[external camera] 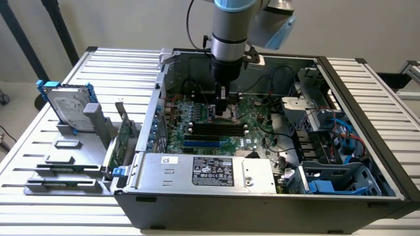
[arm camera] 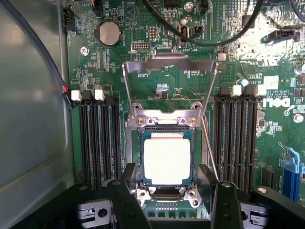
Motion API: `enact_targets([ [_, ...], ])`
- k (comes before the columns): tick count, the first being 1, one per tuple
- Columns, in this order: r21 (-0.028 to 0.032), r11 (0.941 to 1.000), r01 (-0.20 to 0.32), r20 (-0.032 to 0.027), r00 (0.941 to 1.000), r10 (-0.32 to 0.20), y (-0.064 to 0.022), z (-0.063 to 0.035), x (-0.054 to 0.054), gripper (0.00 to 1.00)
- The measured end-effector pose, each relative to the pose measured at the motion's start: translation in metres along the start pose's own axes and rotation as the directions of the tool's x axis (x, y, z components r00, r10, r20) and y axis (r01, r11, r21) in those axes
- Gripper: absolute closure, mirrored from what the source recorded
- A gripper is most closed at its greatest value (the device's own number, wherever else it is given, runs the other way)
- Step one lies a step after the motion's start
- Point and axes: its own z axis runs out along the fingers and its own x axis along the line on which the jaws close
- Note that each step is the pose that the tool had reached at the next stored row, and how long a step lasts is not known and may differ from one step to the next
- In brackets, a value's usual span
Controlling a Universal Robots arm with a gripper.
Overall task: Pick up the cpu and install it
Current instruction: 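Place the cpu into insertion slot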
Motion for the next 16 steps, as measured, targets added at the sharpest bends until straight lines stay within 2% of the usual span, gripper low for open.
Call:
enact_targets([
  [1,0.0007,1.0,0.0,-0.0004,1.0,0.0,-0.0018,-0.0004,0.0,0.46],
  [2,0.002,1.0,0.0,-0.0004,1.0,0.0,-0.0036,-0.0008,0.0,0.46],
  [3,0.0037,1.0,0.0,-0.0005,1.0,0.0,-0.0054,-0.0011,0.0,0.52],
  [4,0.0058,1.0,0.0,-0.0004,1.0,0.0,-0.0076,-0.0014,0.0,0.52],
  [8,0.0144,0.9999,-0.001,0.0001,1.0,0.001,-0.0163,-0.0024,-0.001,0.76],
  [9,0.0165,0.9999,-0.001,0.0002,1.0,0.001,-0.0185,-0.0028,-0.001,0.76],
  [11,0.0191,0.9998,-0.001,0.0004,1.0,0.001,-0.0225,-0.0035,-0.001,0.87],
  [16,0.0232,0.9997,-0.001,0.0005,1.0,0.001,-0.0315,-0.0044,-0.001,0.89],
])
